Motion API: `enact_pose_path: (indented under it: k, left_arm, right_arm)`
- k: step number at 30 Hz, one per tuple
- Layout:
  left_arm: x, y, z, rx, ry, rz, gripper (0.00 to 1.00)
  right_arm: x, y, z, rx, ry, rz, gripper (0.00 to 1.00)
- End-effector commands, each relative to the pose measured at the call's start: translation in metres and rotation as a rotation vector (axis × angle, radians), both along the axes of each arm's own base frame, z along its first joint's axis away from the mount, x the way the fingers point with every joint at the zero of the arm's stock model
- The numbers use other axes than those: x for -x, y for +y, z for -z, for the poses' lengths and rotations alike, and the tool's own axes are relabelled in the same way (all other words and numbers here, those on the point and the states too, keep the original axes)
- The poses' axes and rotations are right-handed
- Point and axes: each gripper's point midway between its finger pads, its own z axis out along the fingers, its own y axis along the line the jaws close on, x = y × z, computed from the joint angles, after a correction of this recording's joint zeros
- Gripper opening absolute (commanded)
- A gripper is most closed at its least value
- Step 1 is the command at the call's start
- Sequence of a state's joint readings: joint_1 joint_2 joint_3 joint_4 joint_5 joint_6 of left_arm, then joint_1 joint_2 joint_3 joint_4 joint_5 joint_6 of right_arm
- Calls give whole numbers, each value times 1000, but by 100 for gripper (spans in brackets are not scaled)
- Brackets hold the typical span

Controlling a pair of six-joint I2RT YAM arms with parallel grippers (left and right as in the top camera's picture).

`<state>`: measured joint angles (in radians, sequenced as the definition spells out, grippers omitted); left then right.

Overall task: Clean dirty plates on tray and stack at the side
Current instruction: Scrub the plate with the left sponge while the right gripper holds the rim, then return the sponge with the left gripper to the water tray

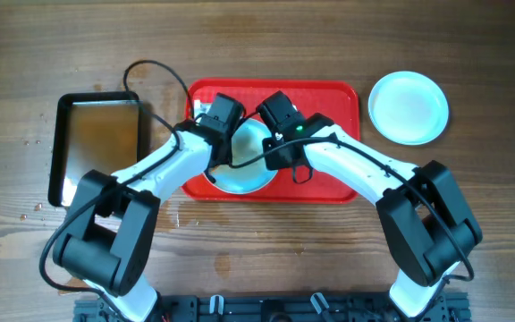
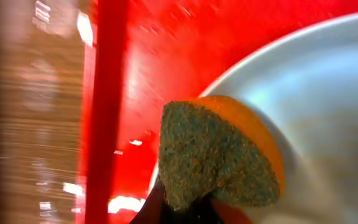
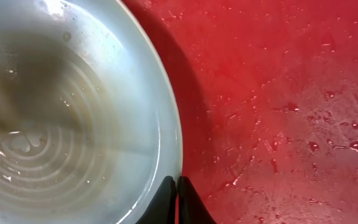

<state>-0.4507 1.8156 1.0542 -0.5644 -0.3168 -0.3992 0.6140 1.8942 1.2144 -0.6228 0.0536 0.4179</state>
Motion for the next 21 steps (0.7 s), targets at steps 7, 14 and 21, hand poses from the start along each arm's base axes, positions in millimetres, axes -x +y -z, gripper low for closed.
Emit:
enact_pose_path:
  k: [7, 14, 21]
  left_arm:
    - [-27, 45, -109, -57, -351, -230, 4]
    - [-13, 85, -112, 304, -209, -380, 4]
    - [17, 181, -99, 339, -138, -684, 5]
  right_arm:
    - [2, -26, 10, 98, 12, 39, 4]
    - [-28, -25, -35, 162, -81, 4, 4]
    - [-65, -26, -117, 262, -234, -62, 4]
